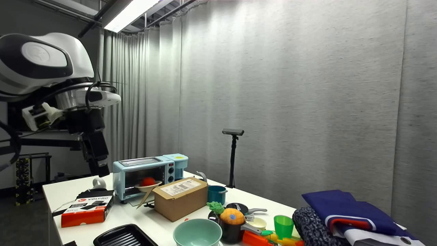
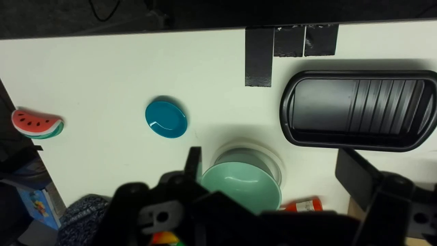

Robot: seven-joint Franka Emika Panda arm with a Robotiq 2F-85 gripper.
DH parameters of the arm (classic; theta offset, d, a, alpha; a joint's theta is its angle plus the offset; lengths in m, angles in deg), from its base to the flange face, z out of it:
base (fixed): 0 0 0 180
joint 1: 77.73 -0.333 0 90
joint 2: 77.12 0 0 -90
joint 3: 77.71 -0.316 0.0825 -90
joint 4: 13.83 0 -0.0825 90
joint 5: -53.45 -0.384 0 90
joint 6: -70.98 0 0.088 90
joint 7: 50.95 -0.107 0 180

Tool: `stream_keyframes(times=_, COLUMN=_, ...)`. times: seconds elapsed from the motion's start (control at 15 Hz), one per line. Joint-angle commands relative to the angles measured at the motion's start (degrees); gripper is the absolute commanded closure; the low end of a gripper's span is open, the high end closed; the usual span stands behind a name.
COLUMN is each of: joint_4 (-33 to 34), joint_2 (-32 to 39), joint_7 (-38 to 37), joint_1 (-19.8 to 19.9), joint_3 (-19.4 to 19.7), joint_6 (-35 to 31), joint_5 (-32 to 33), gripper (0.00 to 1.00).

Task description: Put the pineapple plushy in the blue bowl

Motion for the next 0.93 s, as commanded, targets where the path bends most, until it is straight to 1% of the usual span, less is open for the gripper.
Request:
stream_keyframes(times=0.0, joint_4=-0.03, joint_2=2.02, joint_7=-3.51, joint_1=2.47, joint_3=0.88, joint_6=-3.55, joint_5=1.04, gripper=0.0)
stream_keyframes(times=0.07, joint_4=0.22, joint_2=3.19, joint_7=-4.23, joint_1=3.29, joint_3=1.65, joint_6=-4.66, joint_5=0.76, gripper=0.0)
stream_keyframes(times=0.2, joint_4=0.41, joint_2=5.68, joint_7=-5.76, joint_1=6.31, joint_3=2.3, joint_6=-9.03, joint_5=2.18, gripper=0.0)
stream_keyframes(times=0.4, joint_4=1.49, joint_2=12.35, joint_7=-7.88, joint_1=12.11, joint_3=2.91, joint_6=-18.48, joint_5=5.86, gripper=0.0)
stream_keyframes(times=0.6, joint_4=4.25, joint_2=21.61, joint_7=-8.2, joint_1=16.42, joint_3=2.97, joint_6=-29.25, joint_5=9.92, gripper=0.0)
stream_keyframes(times=0.73, joint_4=6.83, joint_2=27.86, joint_7=-7.19, joint_1=18.07, joint_3=3.33, joint_6=-35.68, joint_5=12.67, gripper=0.0)
stream_keyframes(times=0.87, joint_4=9.99, joint_2=34.04, joint_7=-4.51, joint_1=17.44, joint_3=5.25, joint_6=-40.74, joint_5=13.16, gripper=0.0)
